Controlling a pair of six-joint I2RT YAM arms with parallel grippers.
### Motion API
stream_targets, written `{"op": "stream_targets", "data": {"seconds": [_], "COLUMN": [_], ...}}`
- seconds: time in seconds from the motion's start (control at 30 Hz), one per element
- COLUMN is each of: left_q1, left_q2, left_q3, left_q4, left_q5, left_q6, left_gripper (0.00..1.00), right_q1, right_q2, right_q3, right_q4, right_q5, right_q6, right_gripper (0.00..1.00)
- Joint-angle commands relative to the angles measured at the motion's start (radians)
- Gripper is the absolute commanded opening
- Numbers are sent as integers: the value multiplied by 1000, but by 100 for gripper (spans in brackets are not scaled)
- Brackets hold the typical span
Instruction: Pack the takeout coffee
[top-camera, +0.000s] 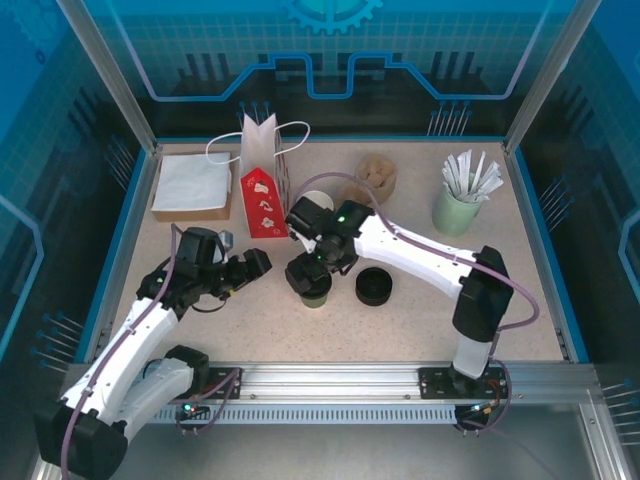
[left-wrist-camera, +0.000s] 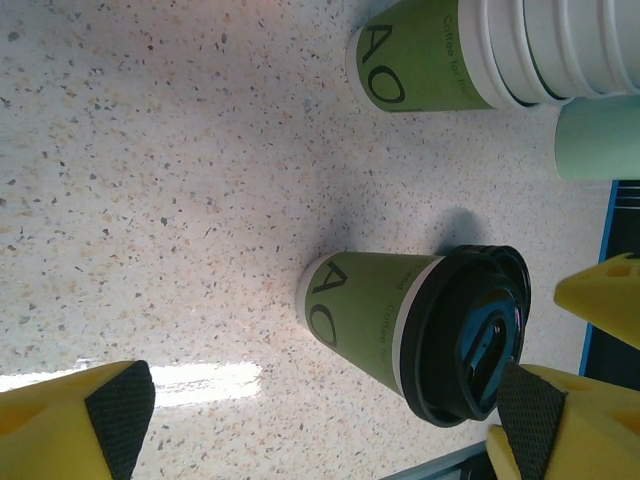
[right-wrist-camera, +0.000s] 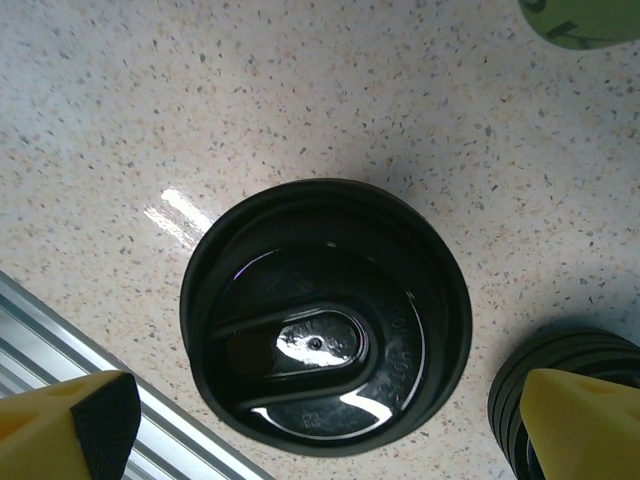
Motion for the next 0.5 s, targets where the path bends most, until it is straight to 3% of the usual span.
{"op": "stream_targets", "data": {"seconds": [0.0,0.47], "left_q1": [10,12], "left_q2": [-15,-11], "left_q3": [0,-11], "left_q4": [-32,-24], "left_q5": [-17,-9], "left_q6": [34,42], "left_gripper": [93,94], "right_q1": [16,31], "right_q2": [30,106], "right_q3": [52,82], "right_q4": [-68,-90], "right_q5": [14,-2], "right_q6": [-34,-62], "right_gripper": [100,100]}}
